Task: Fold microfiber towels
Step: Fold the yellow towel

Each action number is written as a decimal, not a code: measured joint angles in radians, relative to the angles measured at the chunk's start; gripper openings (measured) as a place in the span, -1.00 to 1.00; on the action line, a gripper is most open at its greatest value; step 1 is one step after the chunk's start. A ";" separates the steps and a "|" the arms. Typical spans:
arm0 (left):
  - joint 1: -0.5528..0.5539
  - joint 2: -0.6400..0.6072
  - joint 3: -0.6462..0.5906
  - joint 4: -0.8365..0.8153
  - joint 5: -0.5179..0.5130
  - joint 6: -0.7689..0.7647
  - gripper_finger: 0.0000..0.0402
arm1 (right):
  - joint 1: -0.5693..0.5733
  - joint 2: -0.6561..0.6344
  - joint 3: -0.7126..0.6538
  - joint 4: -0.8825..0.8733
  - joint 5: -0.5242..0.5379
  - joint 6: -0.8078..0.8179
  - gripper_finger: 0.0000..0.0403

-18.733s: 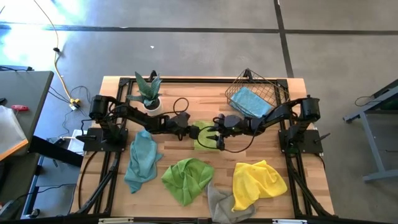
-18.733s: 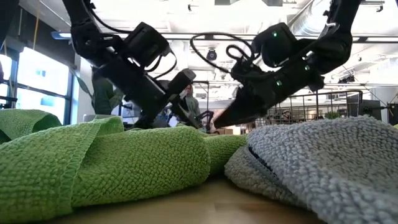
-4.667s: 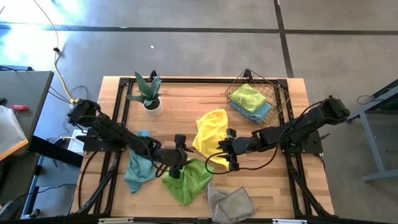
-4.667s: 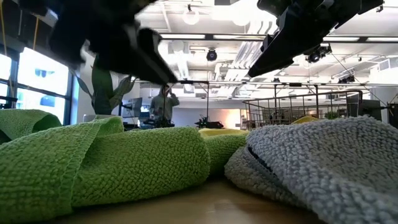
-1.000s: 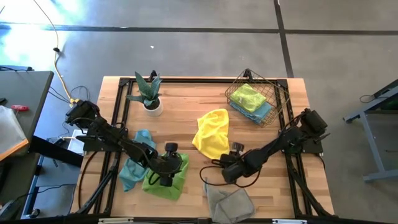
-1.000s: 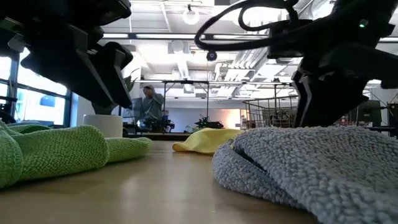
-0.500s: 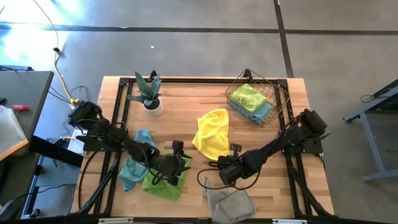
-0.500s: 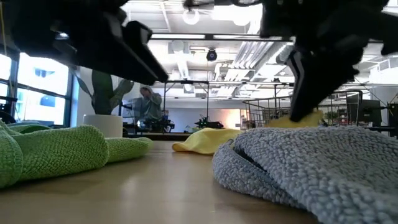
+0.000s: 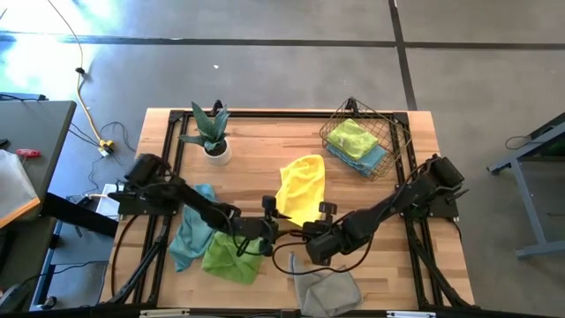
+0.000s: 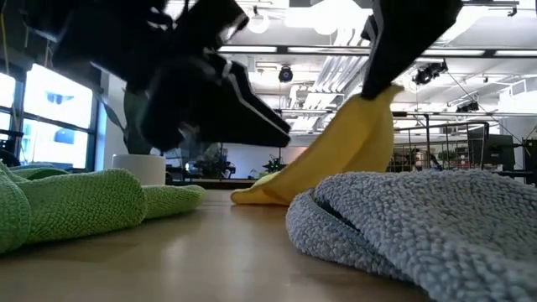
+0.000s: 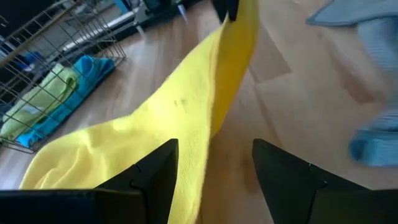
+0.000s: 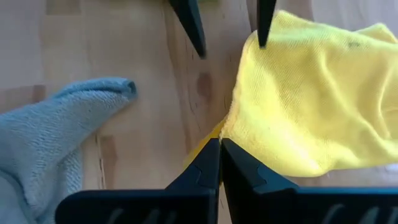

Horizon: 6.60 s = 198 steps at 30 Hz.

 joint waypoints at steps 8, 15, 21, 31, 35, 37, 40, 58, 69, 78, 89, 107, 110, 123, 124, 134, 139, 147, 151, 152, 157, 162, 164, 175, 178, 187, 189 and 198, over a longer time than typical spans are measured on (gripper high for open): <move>0.053 0.116 0.001 0.138 -0.090 0.072 -0.02 | -0.012 0.000 0.059 -0.052 0.001 0.000 -1.00; 0.074 0.134 -0.003 0.076 -0.149 0.083 -0.02 | -0.020 0.000 0.116 -0.127 0.002 0.004 -1.00; 0.074 0.133 -0.002 0.048 -0.151 0.079 -0.02 | -0.019 0.000 0.184 -0.241 0.018 0.021 -1.00; 0.076 0.083 -0.007 -0.037 -0.285 0.145 -0.02 | -0.020 0.000 0.289 -0.446 0.085 0.038 -1.00; 0.080 0.057 -0.007 -0.097 -0.308 0.134 -0.07 | -0.020 0.000 0.315 -0.500 0.112 0.038 -1.00; 0.087 0.052 -0.007 -0.117 -0.314 0.113 -0.13 | -0.020 -0.001 0.325 -0.525 0.121 0.038 -1.00; 0.099 0.051 -0.007 -0.126 -0.330 0.086 -0.24 | -0.025 -0.001 0.334 -0.549 0.136 0.037 -1.00; 0.142 0.050 -0.006 -0.242 -0.374 -0.242 -0.45 | -0.079 -0.001 0.445 -0.707 0.232 -0.014 -1.00; 0.165 0.049 -0.006 -0.334 -0.335 -0.422 -0.58 | -0.118 -0.002 0.463 -0.719 0.263 -0.060 -1.00; 0.140 -0.146 0.006 -0.535 -0.309 -0.390 -0.95 | -0.119 -0.002 0.462 -0.719 0.301 -0.089 -1.00; 0.129 -0.633 0.005 -0.900 -0.236 -0.389 -0.99 | -0.159 -0.004 0.461 -0.685 0.458 -0.239 -1.00; 0.128 -0.772 0.005 -0.932 -0.110 -0.356 -1.00 | -0.184 -0.333 -0.018 -0.055 0.375 -0.372 -1.00; 0.131 -0.772 0.009 -0.942 -0.078 -0.334 -1.00 | -0.218 -0.386 -0.128 0.051 0.321 -0.417 -1.00; 0.258 -0.772 0.121 -1.036 -0.307 0.093 -1.00 | -0.389 -0.514 -0.228 0.219 0.381 -0.689 -1.00; 0.265 -0.772 0.131 -1.024 -0.334 0.110 -1.00 | -0.397 -0.518 -0.225 0.232 0.360 -0.703 -1.00; 0.264 -0.772 0.270 -1.079 0.013 0.030 -1.00 | -0.432 -0.540 -0.193 0.254 0.243 -0.719 -1.00; 0.267 -0.773 0.276 -1.089 -0.135 -0.120 -1.00 | -0.432 -0.552 -0.192 0.246 0.140 -0.711 -1.00; 0.266 -0.766 0.276 -1.132 0.046 -0.095 -1.00 | -0.432 -0.560 -0.192 0.251 0.187 -0.753 -1.00; 0.266 -0.767 0.276 -1.136 -0.096 -0.133 -1.00 | -0.432 -0.566 -0.192 0.233 0.245 -0.759 -1.00; 0.265 -0.767 0.276 -1.146 -0.064 -0.123 -1.00 | -0.431 -0.569 -0.192 0.227 0.213 -0.760 -1.00; 0.265 -0.766 0.276 -1.233 0.098 -0.013 -1.00 | -0.431 -0.579 -0.192 0.217 0.162 -0.767 -1.00; 0.281 -0.766 0.276 -1.238 -0.034 0.097 -1.00 | -0.455 -0.580 -0.192 0.222 0.165 -0.842 -1.00; 0.289 -0.766 0.276 -1.226 -0.127 0.184 -1.00 | -0.470 -0.580 -0.192 0.237 0.203 -0.868 -1.00; 0.381 -0.766 0.276 -1.168 -0.302 0.621 -1.00 | -0.549 -0.580 -0.192 0.415 0.339 -1.130 -1.00; 0.370 -0.766 0.276 -1.147 -0.320 0.558 -1.00 | -0.549 -0.580 -0.192 0.385 0.344 -1.084 -1.00; 0.249 -0.688 0.229 -1.312 0.164 -0.063 -1.00 | -0.492 -0.580 -0.257 0.045 -0.098 -0.540 -1.00; 0.205 -0.637 0.197 -1.282 0.204 -0.126 -1.00 | -0.464 -0.580 -0.304 0.064 -0.190 -0.465 -1.00; 0.075 -0.370 0.174 -1.259 0.244 -0.170 -1.00 | -0.337 -0.579 -0.490 0.198 -0.286 -0.314 -1.00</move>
